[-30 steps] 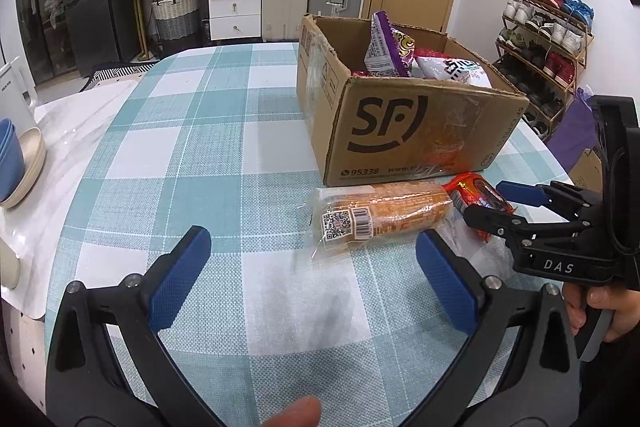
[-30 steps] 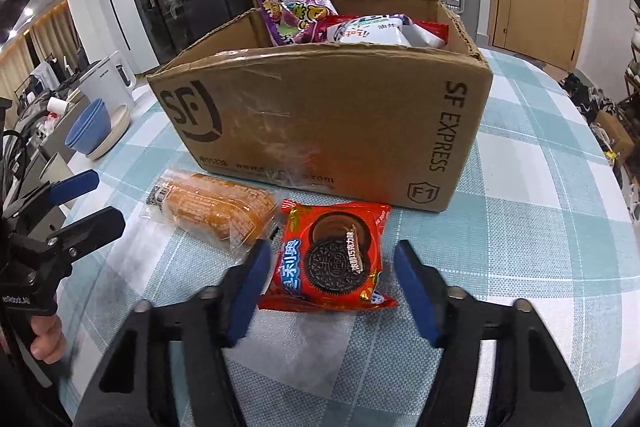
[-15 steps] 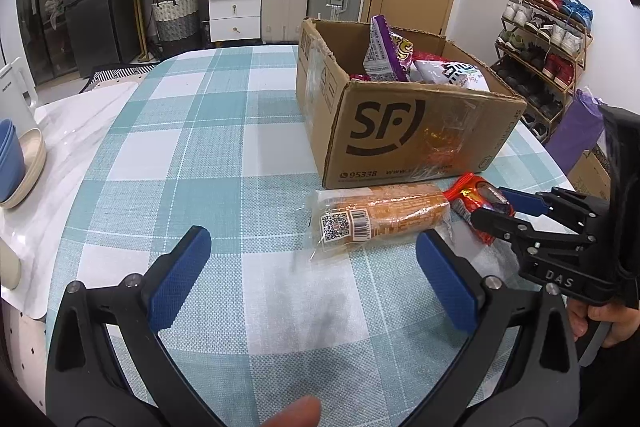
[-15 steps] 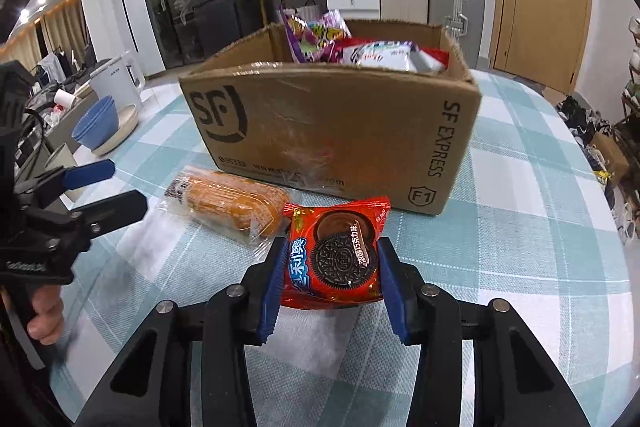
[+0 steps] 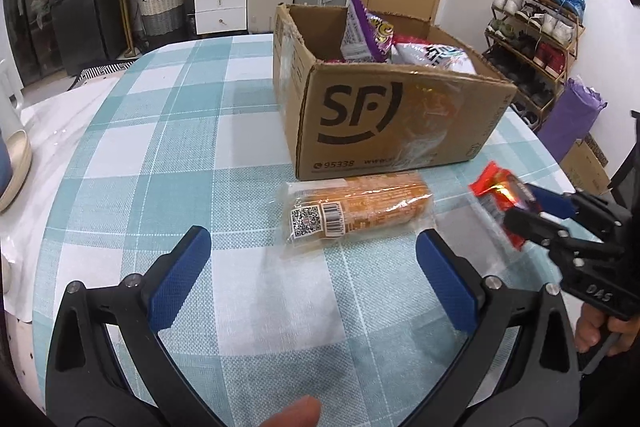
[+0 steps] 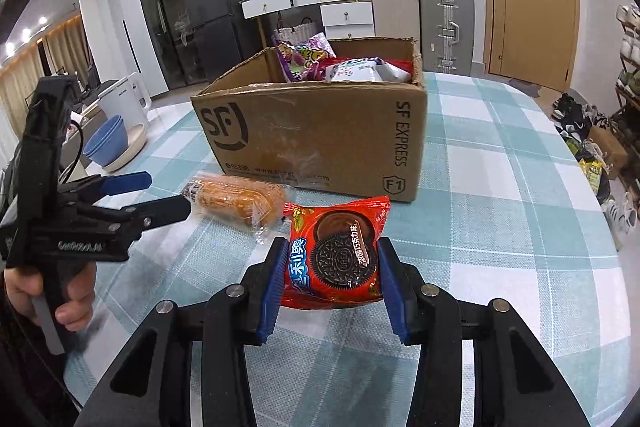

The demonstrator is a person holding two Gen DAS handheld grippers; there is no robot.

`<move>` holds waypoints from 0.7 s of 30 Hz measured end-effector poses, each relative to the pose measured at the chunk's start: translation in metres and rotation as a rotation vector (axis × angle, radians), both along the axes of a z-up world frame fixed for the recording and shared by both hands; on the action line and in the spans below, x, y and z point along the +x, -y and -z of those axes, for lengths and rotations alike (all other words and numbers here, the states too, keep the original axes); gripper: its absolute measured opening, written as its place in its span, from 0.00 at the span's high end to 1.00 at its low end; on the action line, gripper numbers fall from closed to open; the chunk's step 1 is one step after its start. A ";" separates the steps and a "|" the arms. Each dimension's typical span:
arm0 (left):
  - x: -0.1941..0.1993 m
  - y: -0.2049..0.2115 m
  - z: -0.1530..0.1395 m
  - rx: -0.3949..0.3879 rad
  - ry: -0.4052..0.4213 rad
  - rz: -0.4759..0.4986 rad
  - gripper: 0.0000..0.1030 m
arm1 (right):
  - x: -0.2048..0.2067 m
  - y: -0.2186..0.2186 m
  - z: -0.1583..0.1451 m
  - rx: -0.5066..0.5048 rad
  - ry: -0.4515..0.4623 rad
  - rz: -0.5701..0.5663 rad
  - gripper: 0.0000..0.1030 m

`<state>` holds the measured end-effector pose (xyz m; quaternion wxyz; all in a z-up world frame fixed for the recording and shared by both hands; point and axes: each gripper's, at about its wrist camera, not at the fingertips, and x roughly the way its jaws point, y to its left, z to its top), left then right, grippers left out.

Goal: Organize snacks
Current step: 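Grasp the red Oreo packet with the right tool while the left tool grasps the wrapped bread roll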

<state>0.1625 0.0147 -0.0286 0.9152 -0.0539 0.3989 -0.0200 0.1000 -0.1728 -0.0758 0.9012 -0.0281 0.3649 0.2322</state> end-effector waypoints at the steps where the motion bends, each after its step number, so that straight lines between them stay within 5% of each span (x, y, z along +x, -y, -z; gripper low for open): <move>1: 0.002 -0.001 0.001 -0.005 -0.004 0.002 0.01 | 0.001 0.001 0.001 -0.001 -0.004 0.000 0.57; 21: 0.061 0.051 0.014 0.197 -0.056 0.259 0.01 | 0.009 0.011 0.006 0.004 -0.036 0.015 0.57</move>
